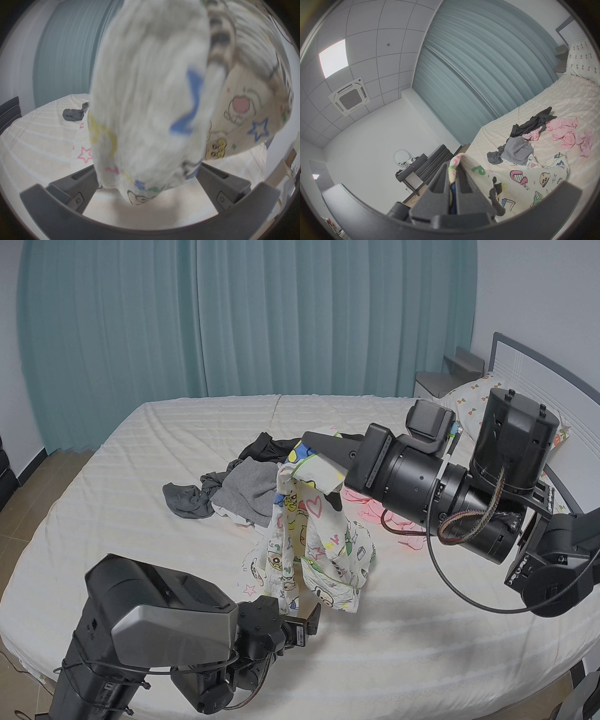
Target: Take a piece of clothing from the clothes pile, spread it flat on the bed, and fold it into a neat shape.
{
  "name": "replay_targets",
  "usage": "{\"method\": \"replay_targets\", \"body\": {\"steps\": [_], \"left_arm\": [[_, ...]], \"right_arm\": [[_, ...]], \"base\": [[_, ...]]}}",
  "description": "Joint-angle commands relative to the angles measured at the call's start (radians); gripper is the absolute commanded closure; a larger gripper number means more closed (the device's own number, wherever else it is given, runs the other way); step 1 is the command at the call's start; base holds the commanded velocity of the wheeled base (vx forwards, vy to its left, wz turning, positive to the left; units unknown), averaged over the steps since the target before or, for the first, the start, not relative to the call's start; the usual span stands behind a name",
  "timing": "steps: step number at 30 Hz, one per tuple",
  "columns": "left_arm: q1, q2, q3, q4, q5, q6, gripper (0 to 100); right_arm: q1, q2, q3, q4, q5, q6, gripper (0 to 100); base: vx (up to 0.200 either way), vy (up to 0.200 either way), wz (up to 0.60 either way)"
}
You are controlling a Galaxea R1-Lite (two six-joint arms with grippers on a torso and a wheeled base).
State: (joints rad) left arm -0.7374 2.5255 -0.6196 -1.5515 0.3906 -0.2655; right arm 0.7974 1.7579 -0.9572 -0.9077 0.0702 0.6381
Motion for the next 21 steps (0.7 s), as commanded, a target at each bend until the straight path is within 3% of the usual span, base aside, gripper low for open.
{"method": "replay_targets", "body": {"steps": [1, 2, 11, 21], "left_arm": [[0.007, 0.052, -0.025, -0.019, 0.001, -0.004, 0], [0.01, 0.052, -0.032, -0.019, 0.001, -0.011, 100], [0.009, 0.001, 0.08, -0.019, -0.001, -0.027, 100], [0.038, -0.24, 0.304, -0.019, -0.026, -0.075, 100]], "right_arm": [[-0.011, 0.0, 0.0, 0.0, 0.0, 0.0, 100], [-0.015, 0.0, 0.0, 0.0, 0.0, 0.0, 100], [-0.084, 0.008, 0.011, 0.0, -0.003, 0.0, 100], [-0.221, 0.005, 0.097, -0.005, -0.004, -0.003, 100]], "base": [[0.0, 0.0, 0.0], [0.0, 0.0, 0.0], [0.0, 0.0, 0.0], [0.0, 0.0, 0.0]]}}
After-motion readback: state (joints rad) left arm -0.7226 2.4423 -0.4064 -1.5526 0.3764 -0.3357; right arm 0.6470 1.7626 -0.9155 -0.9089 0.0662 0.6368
